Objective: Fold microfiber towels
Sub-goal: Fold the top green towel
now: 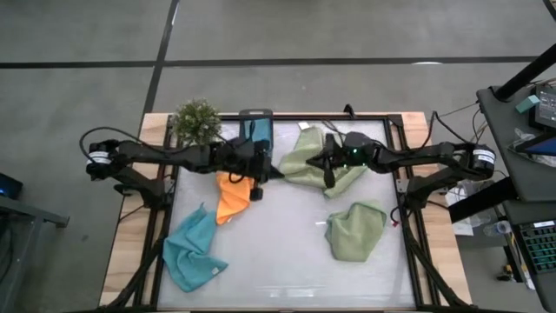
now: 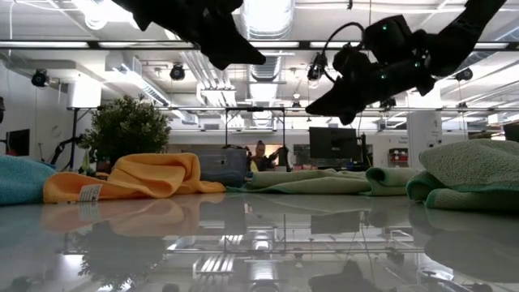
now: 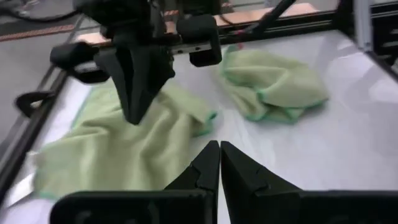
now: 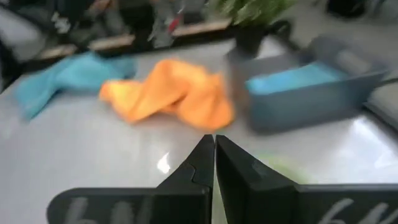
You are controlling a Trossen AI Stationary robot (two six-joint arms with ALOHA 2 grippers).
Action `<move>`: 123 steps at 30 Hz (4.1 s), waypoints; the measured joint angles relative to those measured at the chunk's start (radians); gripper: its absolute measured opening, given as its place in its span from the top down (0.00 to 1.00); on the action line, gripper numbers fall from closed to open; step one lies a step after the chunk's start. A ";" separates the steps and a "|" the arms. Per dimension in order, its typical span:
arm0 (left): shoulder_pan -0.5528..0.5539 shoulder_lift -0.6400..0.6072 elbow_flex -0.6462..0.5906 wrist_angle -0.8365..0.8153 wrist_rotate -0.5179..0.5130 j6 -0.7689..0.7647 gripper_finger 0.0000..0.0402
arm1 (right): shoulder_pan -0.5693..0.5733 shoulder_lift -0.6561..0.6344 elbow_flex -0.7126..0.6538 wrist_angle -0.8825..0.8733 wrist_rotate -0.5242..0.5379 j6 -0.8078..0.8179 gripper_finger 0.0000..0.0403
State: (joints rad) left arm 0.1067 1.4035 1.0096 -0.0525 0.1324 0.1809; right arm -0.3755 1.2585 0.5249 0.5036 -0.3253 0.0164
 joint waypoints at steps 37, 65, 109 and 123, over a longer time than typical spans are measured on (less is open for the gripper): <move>-0.100 0.004 -0.135 -0.088 -0.158 -0.122 1.00 | 0.132 0.420 0.369 -0.260 0.332 -0.132 0.56; -0.100 0.002 -0.149 0.023 -0.216 -0.114 0.93 | 0.185 0.209 0.361 -0.456 0.086 -0.303 0.98; -0.090 0.428 -0.147 0.377 -0.316 -0.083 0.78 | 0.206 -0.243 0.116 -0.321 -0.101 -0.145 0.98; -0.165 -0.104 -0.148 0.079 -0.237 -0.011 1.00 | 0.275 -0.262 0.119 -0.274 -0.117 -0.126 0.98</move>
State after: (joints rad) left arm -0.0584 1.2995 0.8616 0.0270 -0.1050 0.1703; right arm -0.1001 0.9966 0.6441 0.2299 -0.4427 -0.1097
